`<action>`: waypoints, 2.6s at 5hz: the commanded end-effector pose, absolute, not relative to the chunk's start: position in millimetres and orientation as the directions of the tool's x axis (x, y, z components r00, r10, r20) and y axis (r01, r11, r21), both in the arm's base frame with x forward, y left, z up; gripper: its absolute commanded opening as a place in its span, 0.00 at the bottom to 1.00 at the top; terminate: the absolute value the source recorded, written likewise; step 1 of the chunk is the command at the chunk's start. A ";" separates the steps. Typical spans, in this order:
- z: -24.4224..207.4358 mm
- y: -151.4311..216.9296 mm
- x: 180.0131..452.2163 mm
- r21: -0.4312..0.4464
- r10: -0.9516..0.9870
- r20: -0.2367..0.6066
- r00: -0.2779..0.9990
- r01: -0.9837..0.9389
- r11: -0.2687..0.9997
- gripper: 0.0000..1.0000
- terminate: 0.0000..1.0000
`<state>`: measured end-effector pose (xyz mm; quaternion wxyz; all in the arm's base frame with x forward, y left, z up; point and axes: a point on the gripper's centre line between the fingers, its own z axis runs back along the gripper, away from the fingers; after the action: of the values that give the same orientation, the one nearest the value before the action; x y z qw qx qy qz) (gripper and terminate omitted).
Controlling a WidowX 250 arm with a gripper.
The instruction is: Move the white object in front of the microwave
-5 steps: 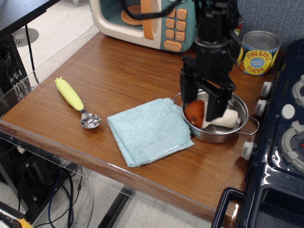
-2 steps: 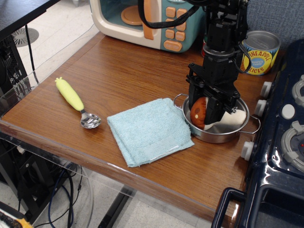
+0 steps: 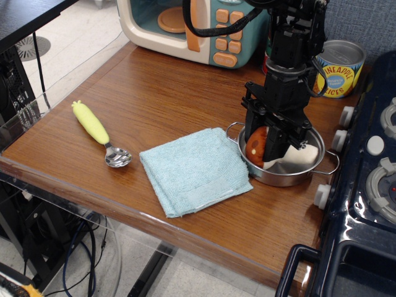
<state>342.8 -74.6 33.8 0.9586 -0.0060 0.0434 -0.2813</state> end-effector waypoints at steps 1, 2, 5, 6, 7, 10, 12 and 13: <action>106.6 -52.7 348.8 0.033 -0.494 0.060 0.867 0.493 0.869 0.00 0.00; 129.5 -24.2 357.3 0.048 -0.428 0.107 0.897 0.426 0.904 0.00 0.00; 136.2 109.1 399.5 0.079 -0.277 0.104 0.955 0.270 0.960 0.00 0.00; 118.5 135.2 404.2 0.078 -0.265 0.062 0.962 0.260 0.962 0.00 0.00; 91.4 159.0 404.6 0.042 -0.253 0.021 0.967 0.252 0.967 0.00 0.00; 58.4 186.0 412.0 0.024 -0.273 -0.034 0.962 0.273 0.962 0.00 0.00; 72.7 179.9 407.3 0.057 -0.250 -0.033 0.968 0.251 0.966 1.00 0.00; 83.7 179.3 406.6 0.078 -0.244 -0.020 0.970 0.245 0.966 1.00 0.00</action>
<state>408.3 179.6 42.4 0.9914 0.0133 0.0477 -0.1214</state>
